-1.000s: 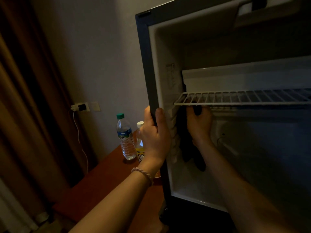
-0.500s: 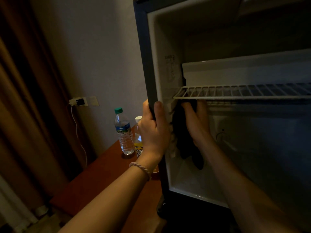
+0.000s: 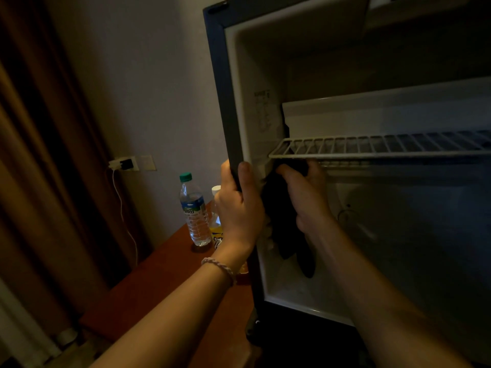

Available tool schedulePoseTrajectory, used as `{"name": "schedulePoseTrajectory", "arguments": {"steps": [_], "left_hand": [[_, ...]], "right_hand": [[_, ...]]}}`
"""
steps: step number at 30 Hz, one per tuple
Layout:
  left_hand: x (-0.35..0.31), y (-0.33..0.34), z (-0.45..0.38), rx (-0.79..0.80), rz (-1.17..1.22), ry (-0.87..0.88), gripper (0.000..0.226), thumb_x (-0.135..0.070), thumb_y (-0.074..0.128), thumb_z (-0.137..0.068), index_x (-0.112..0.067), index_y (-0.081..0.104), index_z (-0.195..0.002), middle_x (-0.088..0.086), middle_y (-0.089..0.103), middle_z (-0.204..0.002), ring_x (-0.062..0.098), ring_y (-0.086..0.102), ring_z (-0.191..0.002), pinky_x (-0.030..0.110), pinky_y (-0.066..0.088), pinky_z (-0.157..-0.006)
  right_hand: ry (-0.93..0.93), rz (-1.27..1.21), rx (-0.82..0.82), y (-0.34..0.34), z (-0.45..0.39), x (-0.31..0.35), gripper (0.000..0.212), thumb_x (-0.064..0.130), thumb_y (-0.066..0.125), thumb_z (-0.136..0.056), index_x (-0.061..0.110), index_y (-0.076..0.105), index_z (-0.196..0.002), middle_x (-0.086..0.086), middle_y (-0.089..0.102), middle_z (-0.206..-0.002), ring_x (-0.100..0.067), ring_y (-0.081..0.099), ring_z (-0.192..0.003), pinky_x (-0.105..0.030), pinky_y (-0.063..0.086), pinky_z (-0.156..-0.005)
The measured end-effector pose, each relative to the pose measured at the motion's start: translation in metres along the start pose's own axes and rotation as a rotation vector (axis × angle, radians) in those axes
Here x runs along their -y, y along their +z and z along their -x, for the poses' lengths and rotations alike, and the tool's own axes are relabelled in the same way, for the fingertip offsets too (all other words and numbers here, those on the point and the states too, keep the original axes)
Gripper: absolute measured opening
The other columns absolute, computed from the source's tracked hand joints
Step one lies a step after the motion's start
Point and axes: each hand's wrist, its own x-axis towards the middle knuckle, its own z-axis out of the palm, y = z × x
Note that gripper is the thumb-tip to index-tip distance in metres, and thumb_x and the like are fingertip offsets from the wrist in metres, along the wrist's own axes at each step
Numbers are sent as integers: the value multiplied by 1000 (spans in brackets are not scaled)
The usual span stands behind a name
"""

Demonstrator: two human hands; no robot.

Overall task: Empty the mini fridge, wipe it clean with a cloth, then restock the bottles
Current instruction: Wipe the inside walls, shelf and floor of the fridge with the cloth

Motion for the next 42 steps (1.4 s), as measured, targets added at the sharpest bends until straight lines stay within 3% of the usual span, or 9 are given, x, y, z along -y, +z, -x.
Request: {"name": "schedulePoseTrajectory", "arguments": {"steps": [3, 8, 17, 21, 24, 31, 36, 39, 42], "left_hand": [[-3, 0, 0, 2, 2, 4, 34, -44, 32, -101, -15, 49, -104, -20, 55, -64, 2, 49, -51, 13, 35, -48], [-3, -1, 0, -25, -26, 20, 23, -37, 35, -104, -19, 49, -99, -12, 48, -58, 4, 48, -49, 13, 34, -47], [-2, 1, 0, -20, -41, 12, 27, -40, 34, -105, -17, 49, -103, -9, 49, -63, 5, 49, -50, 15, 35, -47], [0, 0, 0, -21, -45, -6, 25, -39, 35, -106, -18, 49, -101, -14, 53, -63, 4, 50, -52, 15, 36, -48], [-2, 1, 0, -19, -35, 0, 28, -41, 35, -104, -17, 49, -100, -12, 52, -62, 3, 51, -51, 14, 36, -47], [-1, 0, 0, -10, -51, -7, 21, -38, 35, -105, -22, 48, -103, -7, 54, -68, 6, 52, -54, 22, 41, -48], [-4, 0, 1, -23, -57, -9, 26, -40, 34, -106, -19, 48, -102, -10, 49, -64, 3, 50, -52, 14, 36, -48], [-8, -1, 1, -29, -50, 0, 28, -38, 34, -103, -15, 49, -102, -11, 47, -63, 1, 50, -52, 11, 35, -48], [-12, -1, 2, -29, -32, 13, 31, -42, 33, -100, -14, 48, -100, -11, 46, -62, 1, 50, -51, 11, 35, -48]], "right_hand": [[-29, 11, -36, 1, -6, -2, 21, 19, 69, -88, 29, 64, -106, 1, 72, -107, -18, 70, -97, -44, 58, -90], [-92, 61, -43, 6, -15, -5, 45, 27, 67, -86, 24, 59, -130, 1, 63, -128, -18, 61, -117, -45, 49, -104], [-93, 210, 27, 9, 7, -1, 62, 60, 47, -77, 35, 51, -134, 1, 52, -139, -23, 53, -122, -51, 46, -103], [-18, 173, 133, -4, 9, 2, 54, 47, 56, -74, 37, 50, -127, -1, 57, -127, -22, 62, -110, -50, 54, -93], [12, 121, 187, -12, 8, 0, 39, 35, 63, -83, 41, 53, -120, 1, 65, -117, -21, 67, -104, -50, 57, -89], [124, -9, 118, -5, 4, 4, 37, 18, 68, -85, 33, 58, -118, -5, 72, -106, -26, 72, -92, -50, 60, -81], [125, -21, 66, -1, -5, 4, 28, 17, 68, -85, 28, 61, -110, -6, 74, -101, -27, 74, -87, -51, 61, -78], [55, 65, 27, 6, -7, 2, 48, 37, 69, -78, 31, 58, -124, 0, 69, -119, -22, 68, -106, -49, 56, -93], [-31, 238, -9, 10, -8, 0, 77, 51, 55, -81, 29, 32, -151, -2, 34, -157, -26, 40, -138, -48, 35, -115]]}}
